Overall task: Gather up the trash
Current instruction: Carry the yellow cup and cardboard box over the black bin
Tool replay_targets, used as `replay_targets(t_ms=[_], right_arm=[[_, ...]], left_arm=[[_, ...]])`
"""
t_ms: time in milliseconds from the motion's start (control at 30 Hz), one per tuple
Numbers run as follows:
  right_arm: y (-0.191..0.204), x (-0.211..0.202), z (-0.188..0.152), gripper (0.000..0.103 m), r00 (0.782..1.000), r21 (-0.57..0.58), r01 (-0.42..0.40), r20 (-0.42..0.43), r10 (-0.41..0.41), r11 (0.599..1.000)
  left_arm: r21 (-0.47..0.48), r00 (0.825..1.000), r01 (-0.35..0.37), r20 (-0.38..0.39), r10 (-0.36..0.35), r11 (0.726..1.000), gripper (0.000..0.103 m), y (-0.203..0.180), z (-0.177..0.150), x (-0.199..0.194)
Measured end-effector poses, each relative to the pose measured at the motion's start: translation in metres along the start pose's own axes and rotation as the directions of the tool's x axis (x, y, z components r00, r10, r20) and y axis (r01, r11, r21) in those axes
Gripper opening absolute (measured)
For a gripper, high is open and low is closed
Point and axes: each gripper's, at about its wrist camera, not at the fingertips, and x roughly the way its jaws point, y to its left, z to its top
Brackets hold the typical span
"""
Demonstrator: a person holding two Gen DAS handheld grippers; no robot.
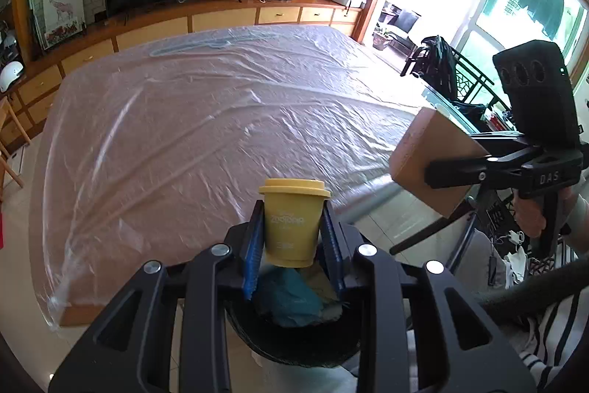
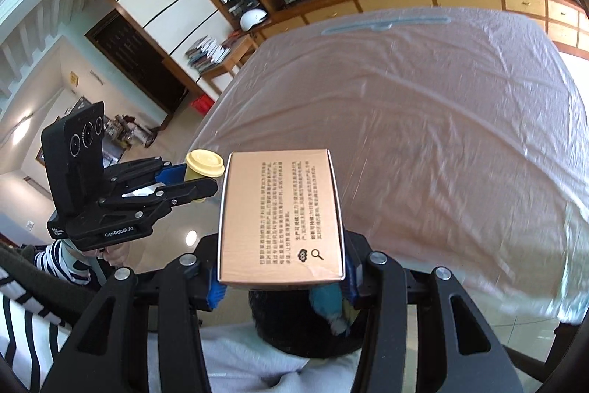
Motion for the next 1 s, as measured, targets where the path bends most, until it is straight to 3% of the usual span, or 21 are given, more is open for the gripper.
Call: replay_targets(t_ms=[200, 433, 667, 1000], right_arm=[[0.006, 0.003, -0.031, 0.046, 0.997, -0.027, -0.001, -0.077, -0.002, 1.000], [0.009, 0.026, -0.057, 0.046, 0.984, -0.068, 0.029, -0.173, -0.041, 0.997], [0.006, 0.054, -0.075, 0.046, 0.969, -0.100, 0.072, -0.230, -0.093, 0.992], [0.000, 0.089, -0.078, 0.046, 0.958, -0.097, 0.151, -0.230, -0.170, 0.984]], left_arm=[[0.036, 0.998, 0.031, -0.050, -0.029, 0.999, 0.032, -0.022, -0.028, -0.004], [0.031, 0.989, 0.051, -0.138, -0.046, 0.998, 0.032, -0.036, -0.056, 0.018], [0.026, 0.980, 0.011, -0.200, -0.005, 1.000, 0.032, -0.035, -0.073, 0.047], [-0.007, 0.969, -0.064, -0.241, 0.060, 0.998, 0.032, -0.020, -0.085, 0.077]])
